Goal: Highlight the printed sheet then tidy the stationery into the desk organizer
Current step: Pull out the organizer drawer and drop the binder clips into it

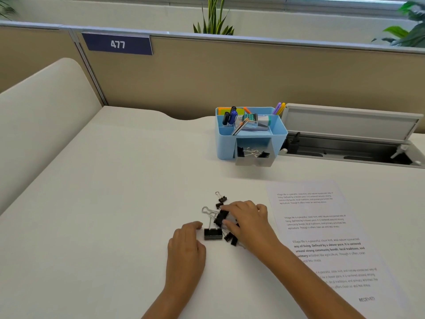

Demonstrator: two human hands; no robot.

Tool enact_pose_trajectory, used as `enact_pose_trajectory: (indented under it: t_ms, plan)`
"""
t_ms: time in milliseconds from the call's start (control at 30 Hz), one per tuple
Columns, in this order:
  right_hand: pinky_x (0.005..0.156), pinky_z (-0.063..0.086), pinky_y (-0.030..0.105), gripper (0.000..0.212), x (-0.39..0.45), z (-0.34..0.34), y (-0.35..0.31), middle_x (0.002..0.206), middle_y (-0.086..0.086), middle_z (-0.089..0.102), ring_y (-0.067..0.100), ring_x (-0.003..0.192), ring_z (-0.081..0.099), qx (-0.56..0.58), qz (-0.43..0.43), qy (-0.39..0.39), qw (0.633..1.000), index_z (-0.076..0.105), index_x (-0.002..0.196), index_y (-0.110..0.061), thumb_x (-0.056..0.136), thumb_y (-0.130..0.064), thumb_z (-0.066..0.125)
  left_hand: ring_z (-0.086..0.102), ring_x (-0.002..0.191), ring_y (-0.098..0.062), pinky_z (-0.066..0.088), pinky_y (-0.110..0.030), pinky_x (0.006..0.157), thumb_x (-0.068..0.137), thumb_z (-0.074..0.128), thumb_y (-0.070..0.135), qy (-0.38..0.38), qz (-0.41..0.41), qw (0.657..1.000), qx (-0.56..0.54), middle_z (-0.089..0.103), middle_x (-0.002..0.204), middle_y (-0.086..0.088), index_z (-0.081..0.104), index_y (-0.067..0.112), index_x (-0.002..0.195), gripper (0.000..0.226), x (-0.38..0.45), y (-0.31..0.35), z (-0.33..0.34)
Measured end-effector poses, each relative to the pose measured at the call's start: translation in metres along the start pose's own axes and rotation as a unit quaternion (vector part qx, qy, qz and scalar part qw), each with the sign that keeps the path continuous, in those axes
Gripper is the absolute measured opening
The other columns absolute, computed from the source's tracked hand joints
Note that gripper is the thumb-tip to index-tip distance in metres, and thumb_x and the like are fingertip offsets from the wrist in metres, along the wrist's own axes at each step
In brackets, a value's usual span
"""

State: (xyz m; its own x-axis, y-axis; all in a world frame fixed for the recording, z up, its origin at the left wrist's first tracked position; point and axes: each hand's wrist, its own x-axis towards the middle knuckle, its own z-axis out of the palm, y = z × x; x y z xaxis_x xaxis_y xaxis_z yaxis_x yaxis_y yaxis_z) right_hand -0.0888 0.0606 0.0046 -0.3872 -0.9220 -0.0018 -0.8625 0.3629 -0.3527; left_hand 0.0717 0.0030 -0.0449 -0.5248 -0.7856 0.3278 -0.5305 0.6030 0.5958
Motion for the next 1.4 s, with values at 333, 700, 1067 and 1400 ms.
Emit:
enact_pose_trajectory:
  t_ms: [333, 700, 1067, 1400]
  plan:
    - [0.104, -0.009, 0.036, 0.040, -0.001, 0.012, -0.012, 0.117, -0.011, 0.060, 0.015, 0.119, 0.046, 0.000, -0.009, 0.047, 0.999, 0.056, 0.121, -0.031, 0.085, -0.049, 0.055, 0.053, 0.068, -0.020, 0.039, -0.031, 0.058, 0.068, 0.040, 0.076, -0.014, 0.019, 0.981, 0.190, 0.055, 0.081, 0.002, 0.057, 0.016, 0.095, 0.067, 0.003, 0.008, 0.005]
    - [0.110, -0.003, 0.042, 0.027, 0.013, -0.038, 0.009, 0.115, -0.017, 0.057, 0.009, 0.117, 0.045, 0.072, 0.053, 0.211, 0.973, 0.058, 0.107, -0.036, 0.083, -0.049, 0.058, 0.048, 0.062, -0.019, 0.035, -0.030, 0.055, 0.077, 0.040, 0.039, 0.023, 0.031, 0.979, 0.200, 0.050, 0.073, 0.002, 0.055, 0.015, 0.083, 0.029, 0.001, 0.005, 0.008]
    - [0.110, 0.008, 0.053, 0.036, 0.094, -0.099, 0.051, 0.118, 0.003, 0.060, 0.023, 0.122, 0.042, -0.016, 0.207, 0.160, 0.965, 0.060, 0.113, -0.027, 0.083, -0.048, 0.060, 0.046, 0.060, -0.018, 0.028, -0.028, 0.057, 0.080, 0.038, 0.038, 0.000, 0.057, 0.977, 0.206, 0.047, 0.071, 0.004, 0.054, 0.023, 0.095, 0.026, 0.002, 0.003, 0.008]
    - [0.094, 0.043, 0.035, 0.016, 0.038, -0.060, 0.022, 0.104, -0.012, 0.058, 0.006, 0.098, 0.050, 0.149, 0.006, 0.164, 0.975, 0.060, 0.104, -0.026, 0.089, -0.029, 0.055, 0.046, 0.058, -0.017, 0.030, -0.025, 0.056, 0.084, 0.037, 0.038, 0.025, 0.069, 0.981, 0.179, 0.049, 0.070, 0.006, 0.046, 0.020, 0.086, 0.019, 0.001, 0.000, 0.010]
